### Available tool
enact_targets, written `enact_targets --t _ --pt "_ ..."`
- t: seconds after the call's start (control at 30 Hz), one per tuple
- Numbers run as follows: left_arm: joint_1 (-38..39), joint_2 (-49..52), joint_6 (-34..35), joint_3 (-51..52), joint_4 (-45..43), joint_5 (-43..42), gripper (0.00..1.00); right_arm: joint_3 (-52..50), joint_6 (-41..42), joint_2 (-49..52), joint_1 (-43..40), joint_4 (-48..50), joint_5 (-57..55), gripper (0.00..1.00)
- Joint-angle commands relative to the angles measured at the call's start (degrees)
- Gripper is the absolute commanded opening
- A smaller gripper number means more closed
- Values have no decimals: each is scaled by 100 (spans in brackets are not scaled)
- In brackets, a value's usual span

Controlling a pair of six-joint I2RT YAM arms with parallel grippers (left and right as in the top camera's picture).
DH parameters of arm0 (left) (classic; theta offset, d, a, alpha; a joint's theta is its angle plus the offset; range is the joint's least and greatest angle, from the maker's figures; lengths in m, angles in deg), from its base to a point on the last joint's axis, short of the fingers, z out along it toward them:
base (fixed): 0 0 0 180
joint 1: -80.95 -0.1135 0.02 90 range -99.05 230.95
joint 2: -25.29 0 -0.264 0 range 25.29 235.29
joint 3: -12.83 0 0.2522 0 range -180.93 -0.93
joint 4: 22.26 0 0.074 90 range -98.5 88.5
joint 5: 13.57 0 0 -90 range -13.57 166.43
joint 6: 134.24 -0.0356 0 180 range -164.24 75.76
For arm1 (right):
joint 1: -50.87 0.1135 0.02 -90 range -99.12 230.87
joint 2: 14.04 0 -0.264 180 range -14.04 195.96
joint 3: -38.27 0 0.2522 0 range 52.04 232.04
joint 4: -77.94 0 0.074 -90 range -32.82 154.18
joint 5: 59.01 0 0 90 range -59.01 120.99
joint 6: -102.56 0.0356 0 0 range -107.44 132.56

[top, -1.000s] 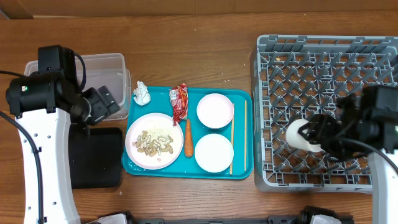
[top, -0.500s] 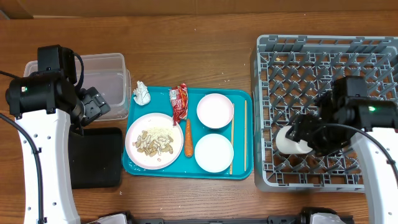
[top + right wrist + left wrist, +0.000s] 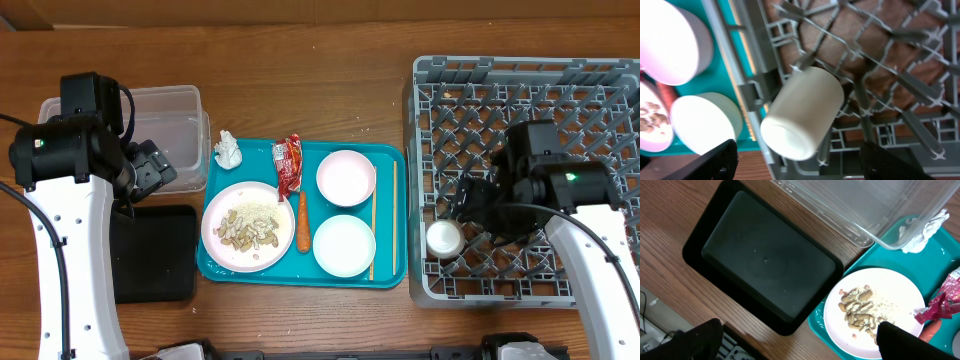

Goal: Sort waste into correct bins and load items into the dishwasher

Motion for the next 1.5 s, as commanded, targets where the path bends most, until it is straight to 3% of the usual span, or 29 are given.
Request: enact_targets --t 0.0,0.2,0.37,0.5,0.77,0.87,1.07,1.47 --pt "-17 -57 94 -92 -13 120 100 588 -393 -136 179 188 643 81" --pt "-17 -57 94 -92 -13 120 100 741 -417 -144 1180 807 1222 77" --pt "-17 -57 94 -92 -13 120 100 741 304 503 2553 1139 -35 75" --pt "-17 -57 94 -92 -13 120 100 741 1086 1263 3053 1521 -1322 75" --pt "-17 -57 94 -92 -13 120 100 741 1405 2798 2726 2975 -1626 76" --pt "-17 -57 94 -92 -13 122 100 741 1425 3110 2610 3082 -1567 75" --pt "-17 -57 94 -92 -13 120 100 741 1176 3429 2634 3145 -1386 52" --pt "-17 -57 94 -92 -13 122 100 525 951 3493 2653 3635 -1274 42"
